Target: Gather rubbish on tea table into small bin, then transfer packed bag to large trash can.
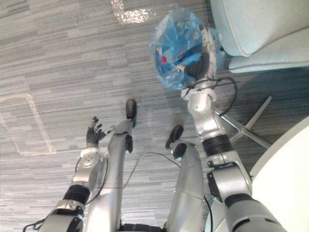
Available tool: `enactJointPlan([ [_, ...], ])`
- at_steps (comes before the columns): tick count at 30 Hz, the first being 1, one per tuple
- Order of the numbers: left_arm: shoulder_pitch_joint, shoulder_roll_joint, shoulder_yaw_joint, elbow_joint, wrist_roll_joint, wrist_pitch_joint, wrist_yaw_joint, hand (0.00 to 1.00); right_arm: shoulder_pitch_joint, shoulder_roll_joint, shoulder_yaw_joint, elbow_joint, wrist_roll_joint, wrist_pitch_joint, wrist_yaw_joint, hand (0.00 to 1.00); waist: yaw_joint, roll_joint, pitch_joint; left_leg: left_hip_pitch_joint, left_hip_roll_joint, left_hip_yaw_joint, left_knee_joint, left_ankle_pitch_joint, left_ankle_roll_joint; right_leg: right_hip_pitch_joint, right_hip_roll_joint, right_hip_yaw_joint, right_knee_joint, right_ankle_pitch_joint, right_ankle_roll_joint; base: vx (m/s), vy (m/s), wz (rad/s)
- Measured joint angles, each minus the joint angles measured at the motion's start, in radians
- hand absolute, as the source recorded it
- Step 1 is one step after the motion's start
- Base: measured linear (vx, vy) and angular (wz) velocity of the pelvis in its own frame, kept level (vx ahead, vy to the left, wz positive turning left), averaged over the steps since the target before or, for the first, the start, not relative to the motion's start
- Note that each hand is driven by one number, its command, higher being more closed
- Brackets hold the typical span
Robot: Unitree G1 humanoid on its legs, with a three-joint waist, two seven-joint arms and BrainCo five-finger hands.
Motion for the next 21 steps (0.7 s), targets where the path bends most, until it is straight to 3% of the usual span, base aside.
enactJointPlan([
  [7,-0.006,0.001,-0.002,0.048,0.004,0.007,0.005,0.00,0.058,-0.002,0.049,0.001,-0.100,-0.001,0.014,0.00,0.000,0.000,-0.027,0.009,0.004,0.000,0.000,-0.004,0.005,0.014,0.002,-0.008,-0.005,0.002,-0.003,-0.04,-0.001,-0.01],
  [13,-0.007,0.003,-0.010,0.063,0.030,0.006,0.010,0.00,0.061,-0.005,0.094,0.104,-0.188,0.001,0.032,0.00,0.002,0.000,-0.040,0.009,0.006,0.000,-0.005,-0.003,0.005,0.014,0.002,-0.011,-0.007,0.002,-0.003,-0.03,-0.005,0.00],
  [21,-0.013,0.005,-0.010,0.031,0.006,-0.021,0.023,0.00,0.002,-0.021,0.120,0.257,-0.254,0.049,0.035,0.00,0.005,0.001,-0.043,-0.053,0.003,-0.009,-0.008,0.001,0.004,-0.034,0.000,-0.029,-0.015,0.002,-0.003,-0.01,0.008,0.03],
])
